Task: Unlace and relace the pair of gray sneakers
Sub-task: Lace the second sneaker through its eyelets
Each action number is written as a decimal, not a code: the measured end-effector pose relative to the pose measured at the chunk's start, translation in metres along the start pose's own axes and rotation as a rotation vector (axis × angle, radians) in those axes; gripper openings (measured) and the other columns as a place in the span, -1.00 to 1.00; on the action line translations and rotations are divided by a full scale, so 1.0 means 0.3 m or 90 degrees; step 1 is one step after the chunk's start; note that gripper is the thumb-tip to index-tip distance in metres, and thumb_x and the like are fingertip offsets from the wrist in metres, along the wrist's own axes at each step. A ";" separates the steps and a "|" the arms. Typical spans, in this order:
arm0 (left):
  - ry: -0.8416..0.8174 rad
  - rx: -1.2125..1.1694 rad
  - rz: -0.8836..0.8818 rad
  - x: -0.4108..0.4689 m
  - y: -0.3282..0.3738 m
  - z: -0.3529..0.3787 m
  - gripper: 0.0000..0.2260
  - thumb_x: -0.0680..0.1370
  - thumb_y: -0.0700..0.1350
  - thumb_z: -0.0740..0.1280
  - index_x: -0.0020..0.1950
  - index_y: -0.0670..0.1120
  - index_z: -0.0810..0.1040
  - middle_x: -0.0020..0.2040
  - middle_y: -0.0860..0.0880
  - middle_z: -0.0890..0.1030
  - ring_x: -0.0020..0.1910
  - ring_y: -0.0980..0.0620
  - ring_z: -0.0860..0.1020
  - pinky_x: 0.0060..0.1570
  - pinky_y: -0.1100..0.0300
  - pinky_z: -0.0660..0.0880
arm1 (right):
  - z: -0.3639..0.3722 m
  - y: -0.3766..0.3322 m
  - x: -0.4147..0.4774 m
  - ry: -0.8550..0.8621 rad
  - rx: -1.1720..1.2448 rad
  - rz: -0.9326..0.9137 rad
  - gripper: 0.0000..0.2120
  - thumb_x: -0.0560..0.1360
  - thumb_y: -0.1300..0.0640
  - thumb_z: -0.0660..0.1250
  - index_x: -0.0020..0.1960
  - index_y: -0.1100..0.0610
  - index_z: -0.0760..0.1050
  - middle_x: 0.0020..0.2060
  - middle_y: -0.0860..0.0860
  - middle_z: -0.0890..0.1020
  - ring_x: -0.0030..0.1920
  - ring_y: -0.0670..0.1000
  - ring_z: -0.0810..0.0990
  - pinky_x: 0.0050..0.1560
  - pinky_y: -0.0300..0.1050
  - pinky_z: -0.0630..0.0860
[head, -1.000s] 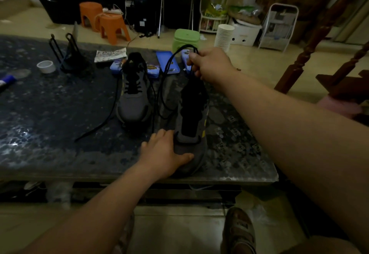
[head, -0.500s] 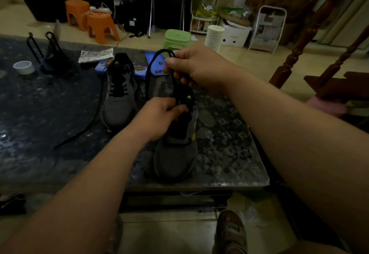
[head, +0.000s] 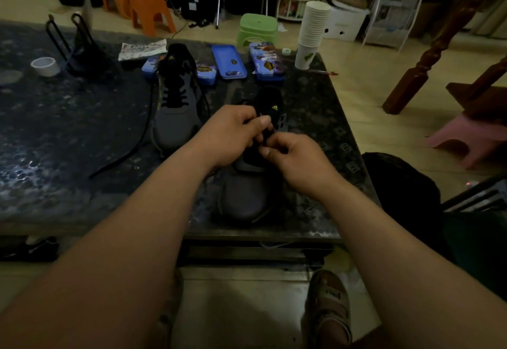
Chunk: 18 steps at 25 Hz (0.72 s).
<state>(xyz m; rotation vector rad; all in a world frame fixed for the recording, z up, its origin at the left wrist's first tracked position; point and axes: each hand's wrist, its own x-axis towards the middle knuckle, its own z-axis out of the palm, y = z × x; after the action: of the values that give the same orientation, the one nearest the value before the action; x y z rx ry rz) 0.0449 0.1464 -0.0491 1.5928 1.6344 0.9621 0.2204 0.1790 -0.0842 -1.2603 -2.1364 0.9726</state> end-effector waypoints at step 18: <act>-0.087 0.328 0.102 -0.031 -0.077 -0.001 -0.88 0.56 0.01 0.47 -0.06 0.05 0.57 -0.06 0.05 0.44 -0.11 0.08 0.47 -0.12 0.16 0.37 | -0.044 0.036 -0.027 -0.020 -0.036 -0.059 -0.81 0.61 0.06 0.41 -0.15 -0.13 0.52 -0.13 -0.04 0.51 -0.16 -0.20 0.48 -0.14 -0.39 0.34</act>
<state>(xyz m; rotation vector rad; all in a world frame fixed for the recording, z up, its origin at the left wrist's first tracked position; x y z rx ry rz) 0.0331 0.1374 -0.0691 2.1045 1.7693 0.5085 0.2393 0.1797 -0.0844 -1.1678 -2.2397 0.9052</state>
